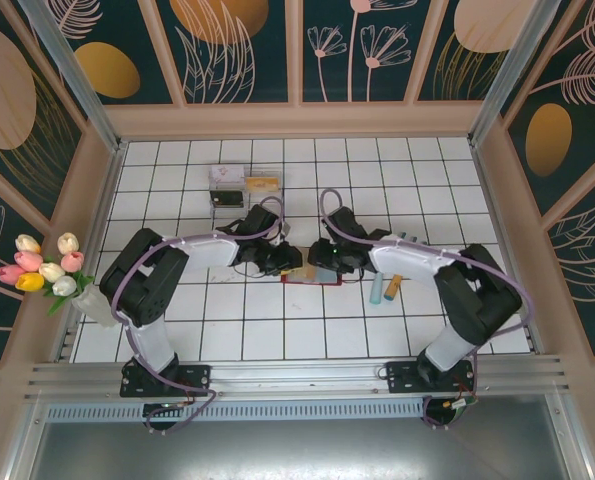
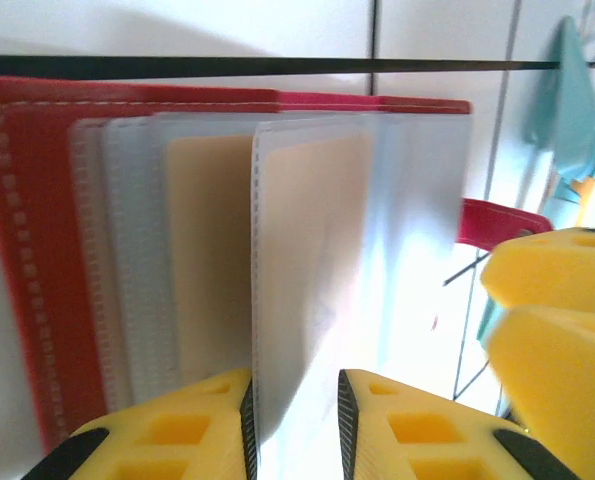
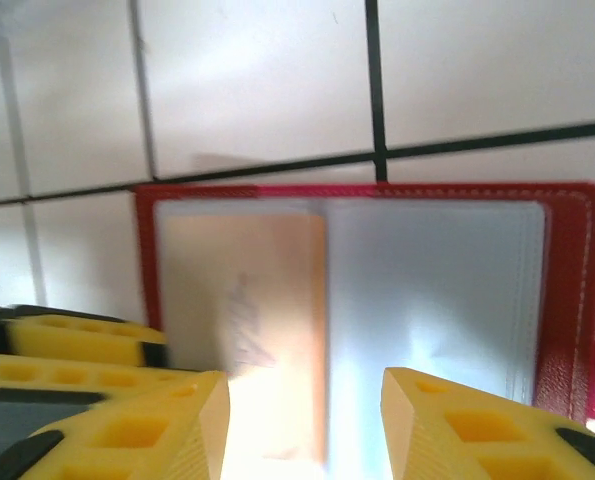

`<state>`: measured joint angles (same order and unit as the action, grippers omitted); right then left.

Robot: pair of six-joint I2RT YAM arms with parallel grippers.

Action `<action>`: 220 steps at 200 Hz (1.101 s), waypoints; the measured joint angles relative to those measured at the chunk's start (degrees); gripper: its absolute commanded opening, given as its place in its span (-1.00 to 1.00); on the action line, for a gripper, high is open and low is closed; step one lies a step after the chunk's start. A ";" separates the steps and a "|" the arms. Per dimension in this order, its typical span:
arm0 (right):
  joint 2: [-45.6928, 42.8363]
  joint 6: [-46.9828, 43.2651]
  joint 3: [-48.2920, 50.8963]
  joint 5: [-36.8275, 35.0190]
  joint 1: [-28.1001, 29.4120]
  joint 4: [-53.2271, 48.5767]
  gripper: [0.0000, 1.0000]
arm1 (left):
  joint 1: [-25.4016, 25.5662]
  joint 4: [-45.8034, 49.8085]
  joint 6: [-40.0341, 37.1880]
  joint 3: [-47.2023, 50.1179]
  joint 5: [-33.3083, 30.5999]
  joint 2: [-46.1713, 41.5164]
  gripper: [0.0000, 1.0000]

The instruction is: Take the credit cards out of the card holder

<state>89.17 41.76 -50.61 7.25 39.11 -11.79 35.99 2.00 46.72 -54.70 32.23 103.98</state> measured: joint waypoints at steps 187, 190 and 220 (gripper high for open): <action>-13.05 3.82 4.61 -2.91 -4.17 -2.58 0.04 | 3.37 -6.05 1.57 -2.21 3.74 0.17 -0.34; -13.05 3.82 4.61 -2.91 -4.20 -2.58 0.04 | 3.37 -5.99 1.57 -2.25 3.54 0.17 -0.34; -13.05 3.82 4.61 -2.86 -4.20 -2.58 0.00 | 3.37 -4.44 1.73 -3.08 -0.87 -0.13 -0.23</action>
<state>76.12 45.58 -46.00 4.38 34.92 -14.37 39.35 -2.44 48.45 -57.78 31.35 103.85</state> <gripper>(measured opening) 0.511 0.361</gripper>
